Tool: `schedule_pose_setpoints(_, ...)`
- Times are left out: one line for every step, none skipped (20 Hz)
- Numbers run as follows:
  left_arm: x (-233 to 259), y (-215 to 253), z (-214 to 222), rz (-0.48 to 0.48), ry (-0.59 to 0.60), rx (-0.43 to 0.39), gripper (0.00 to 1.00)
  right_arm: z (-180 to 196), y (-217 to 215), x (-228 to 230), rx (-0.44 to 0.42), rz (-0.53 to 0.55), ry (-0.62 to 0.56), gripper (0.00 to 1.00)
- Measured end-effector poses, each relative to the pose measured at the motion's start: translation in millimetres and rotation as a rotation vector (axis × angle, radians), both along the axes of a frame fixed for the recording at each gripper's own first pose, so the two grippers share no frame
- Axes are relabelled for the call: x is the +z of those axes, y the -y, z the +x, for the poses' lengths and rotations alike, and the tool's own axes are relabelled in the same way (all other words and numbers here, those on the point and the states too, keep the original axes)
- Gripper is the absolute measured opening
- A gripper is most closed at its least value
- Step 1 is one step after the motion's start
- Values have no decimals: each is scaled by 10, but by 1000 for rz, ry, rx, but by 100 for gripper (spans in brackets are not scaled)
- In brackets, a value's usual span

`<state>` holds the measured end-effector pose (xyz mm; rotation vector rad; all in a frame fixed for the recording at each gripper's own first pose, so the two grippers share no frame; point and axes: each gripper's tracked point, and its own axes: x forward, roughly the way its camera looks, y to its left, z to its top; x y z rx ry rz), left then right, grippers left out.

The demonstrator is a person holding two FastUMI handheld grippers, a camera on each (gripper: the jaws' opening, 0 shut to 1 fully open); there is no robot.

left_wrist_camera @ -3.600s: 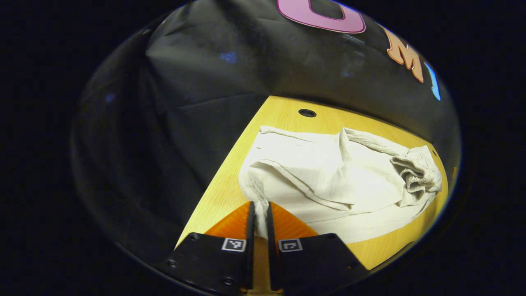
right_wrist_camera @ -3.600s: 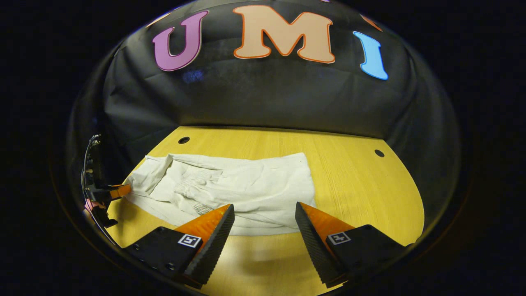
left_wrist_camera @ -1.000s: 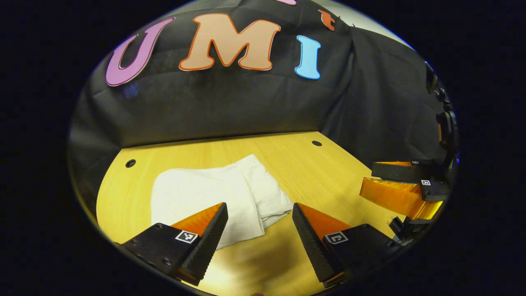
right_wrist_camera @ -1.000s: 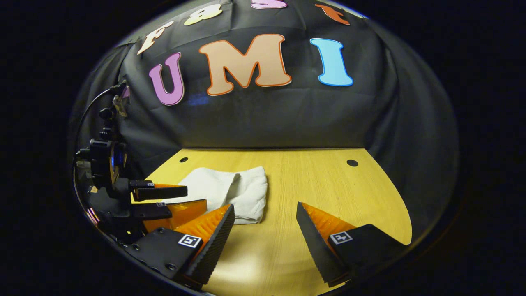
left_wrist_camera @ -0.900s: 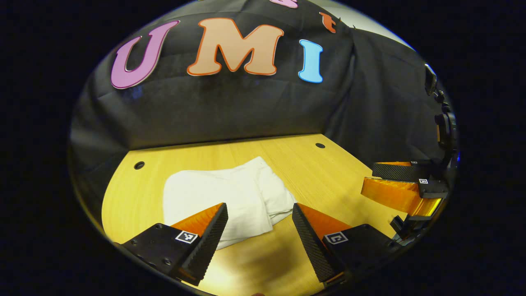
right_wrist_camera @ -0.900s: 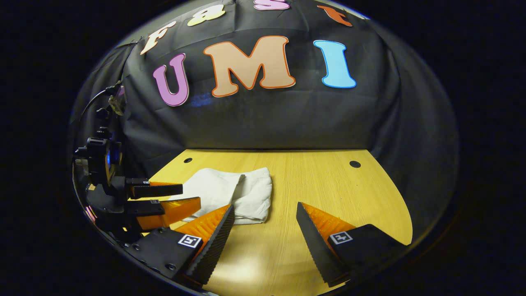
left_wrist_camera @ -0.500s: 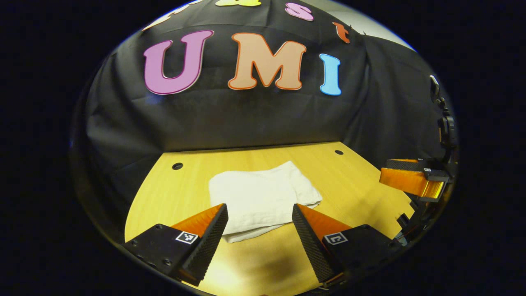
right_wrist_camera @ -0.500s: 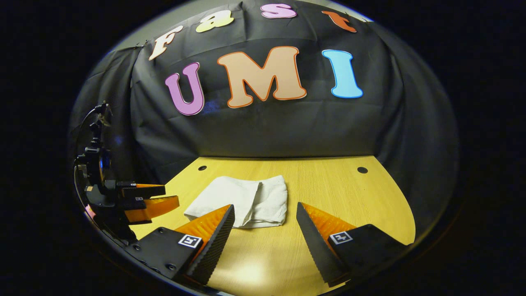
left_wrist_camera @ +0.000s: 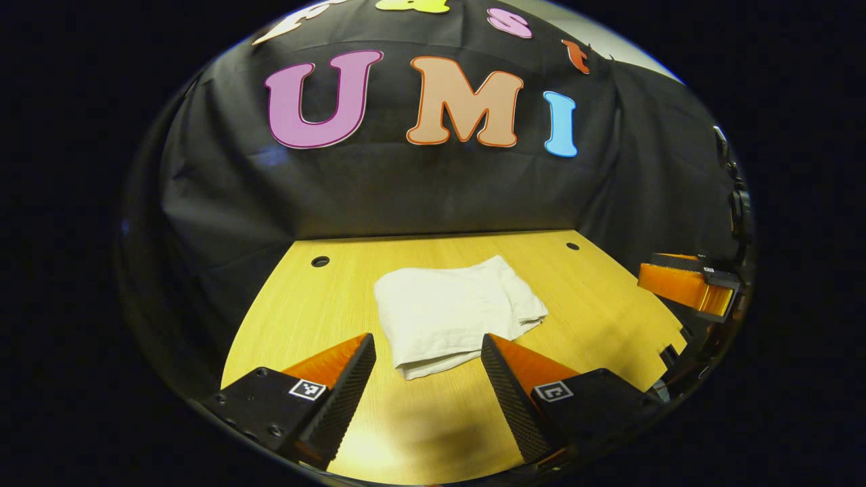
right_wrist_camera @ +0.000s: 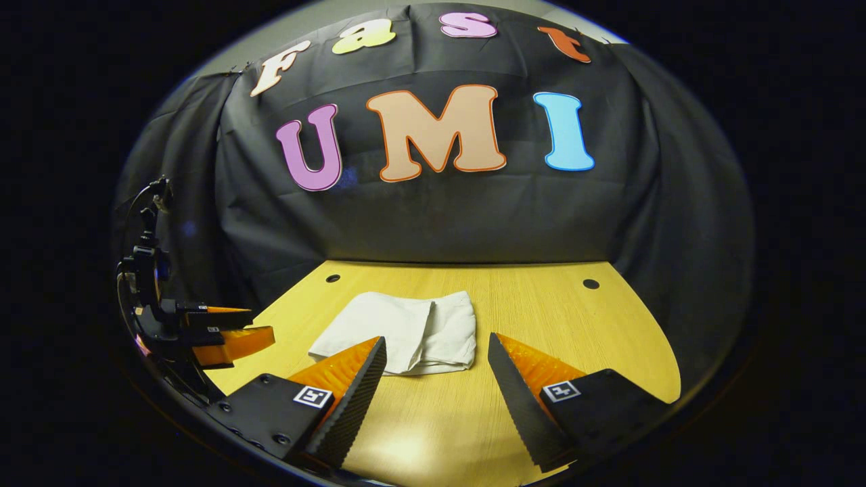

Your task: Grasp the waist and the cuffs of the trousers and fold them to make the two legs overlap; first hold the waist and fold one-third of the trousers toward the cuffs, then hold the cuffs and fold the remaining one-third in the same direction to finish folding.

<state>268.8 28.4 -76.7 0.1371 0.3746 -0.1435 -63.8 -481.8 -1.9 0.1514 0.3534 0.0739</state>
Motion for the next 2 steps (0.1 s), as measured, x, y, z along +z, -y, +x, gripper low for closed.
schedule_pose_setpoints(4, 8, -3, 1, 0, -4, 95, 4, -2, 5, -7, -2, 3, 97)
schedule_pose_setpoints(13, 15, -3, 1, 3, -13, 95, -3, 4, 12, -17, -3, 6, 97)
